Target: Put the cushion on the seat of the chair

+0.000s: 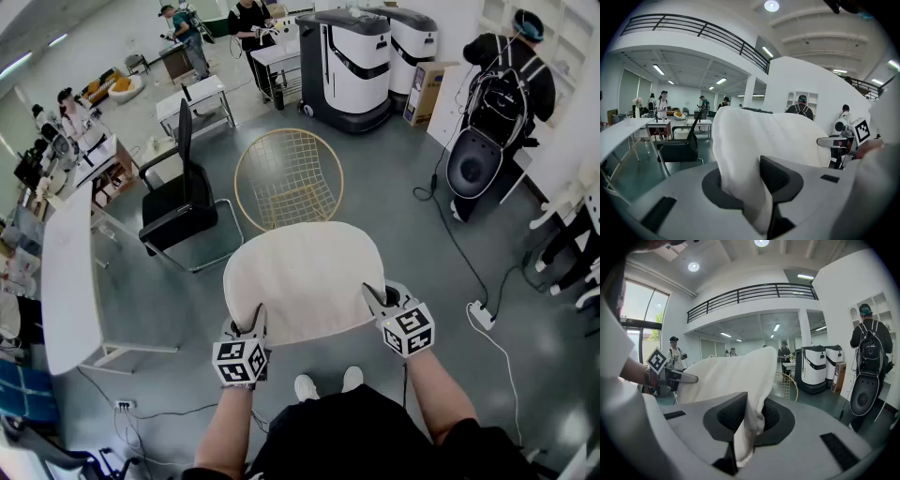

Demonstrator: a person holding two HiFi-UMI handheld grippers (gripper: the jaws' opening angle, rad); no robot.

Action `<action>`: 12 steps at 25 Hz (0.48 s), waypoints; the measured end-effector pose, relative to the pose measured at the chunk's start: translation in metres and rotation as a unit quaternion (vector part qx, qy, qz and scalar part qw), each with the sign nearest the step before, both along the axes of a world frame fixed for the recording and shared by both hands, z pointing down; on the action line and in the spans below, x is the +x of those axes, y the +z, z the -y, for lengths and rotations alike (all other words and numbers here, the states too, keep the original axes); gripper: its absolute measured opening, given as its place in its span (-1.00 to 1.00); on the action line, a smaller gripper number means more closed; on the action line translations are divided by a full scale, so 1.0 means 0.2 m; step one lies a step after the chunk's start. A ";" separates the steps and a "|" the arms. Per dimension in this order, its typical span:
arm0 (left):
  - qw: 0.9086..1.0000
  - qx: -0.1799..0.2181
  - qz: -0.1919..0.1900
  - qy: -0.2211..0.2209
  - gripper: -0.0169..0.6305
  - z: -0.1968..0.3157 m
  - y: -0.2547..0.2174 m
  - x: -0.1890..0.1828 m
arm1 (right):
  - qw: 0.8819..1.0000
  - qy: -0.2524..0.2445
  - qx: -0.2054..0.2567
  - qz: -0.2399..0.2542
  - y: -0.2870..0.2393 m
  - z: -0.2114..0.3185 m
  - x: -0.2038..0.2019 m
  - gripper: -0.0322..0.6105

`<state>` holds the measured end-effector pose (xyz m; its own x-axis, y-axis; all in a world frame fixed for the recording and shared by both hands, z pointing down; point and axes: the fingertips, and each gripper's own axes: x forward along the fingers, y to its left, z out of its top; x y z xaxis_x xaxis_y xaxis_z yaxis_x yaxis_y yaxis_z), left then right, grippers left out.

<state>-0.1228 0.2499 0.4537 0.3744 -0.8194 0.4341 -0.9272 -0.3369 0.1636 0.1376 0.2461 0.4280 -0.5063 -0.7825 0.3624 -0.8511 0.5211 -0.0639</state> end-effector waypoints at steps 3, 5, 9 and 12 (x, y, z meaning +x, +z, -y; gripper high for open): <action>1.000 0.001 -0.001 0.000 -0.58 0.01 0.00 -0.02 | 1.000 0.001 0.001 -0.001 0.00 0.01 -0.02 -0.74; 1.000 0.001 -0.002 0.001 -0.58 0.02 0.01 -0.03 | 1.000 0.001 0.001 0.000 0.00 0.01 -0.03 -0.74; 1.000 0.001 -0.005 0.002 -0.58 0.04 0.02 -0.07 | 1.000 0.000 0.002 0.005 0.01 0.03 -0.07 -0.73; 1.000 0.003 -0.006 0.003 -0.58 0.04 0.01 -0.11 | 1.000 0.001 0.002 0.008 0.01 0.02 -0.11 -0.72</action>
